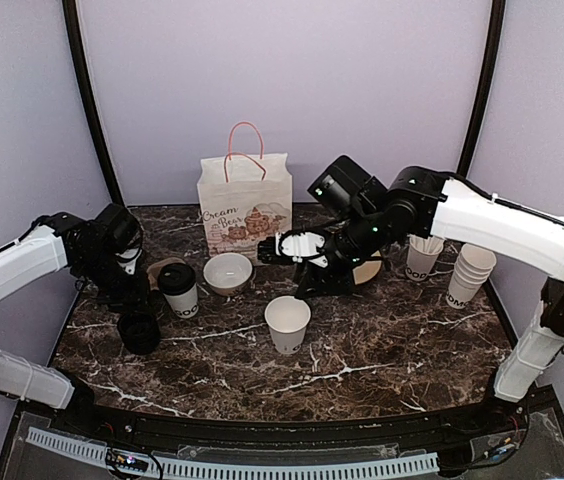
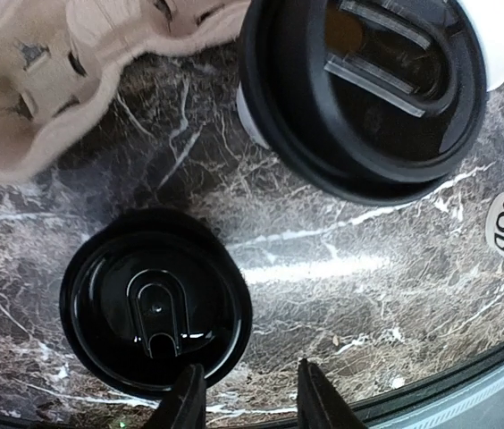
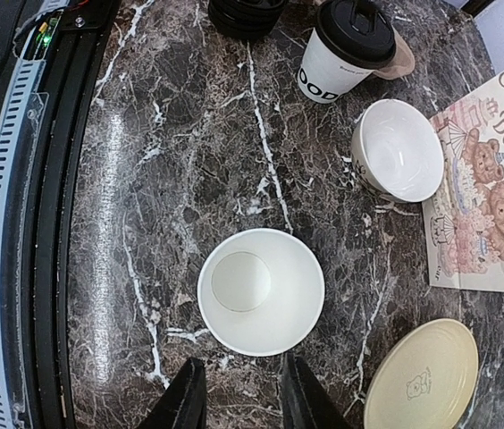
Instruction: Pack the takeout coffee
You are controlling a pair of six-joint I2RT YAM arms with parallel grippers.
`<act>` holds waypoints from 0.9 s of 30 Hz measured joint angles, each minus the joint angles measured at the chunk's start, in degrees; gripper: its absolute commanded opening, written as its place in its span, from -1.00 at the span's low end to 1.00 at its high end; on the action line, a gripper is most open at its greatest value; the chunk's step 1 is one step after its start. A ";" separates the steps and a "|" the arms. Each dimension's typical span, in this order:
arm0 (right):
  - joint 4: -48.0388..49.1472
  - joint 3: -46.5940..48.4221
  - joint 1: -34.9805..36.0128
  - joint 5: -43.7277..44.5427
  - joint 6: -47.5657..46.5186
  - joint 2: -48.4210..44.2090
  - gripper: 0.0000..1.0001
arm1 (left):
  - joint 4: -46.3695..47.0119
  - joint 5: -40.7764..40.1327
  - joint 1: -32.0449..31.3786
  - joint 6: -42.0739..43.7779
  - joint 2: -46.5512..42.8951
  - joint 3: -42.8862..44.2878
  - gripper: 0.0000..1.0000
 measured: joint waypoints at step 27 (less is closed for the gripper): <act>0.00 0.00 -1.44 -1.03 0.04 0.00 -0.41 | 3.15 -0.04 -2.01 2.01 7.08 -3.41 -0.44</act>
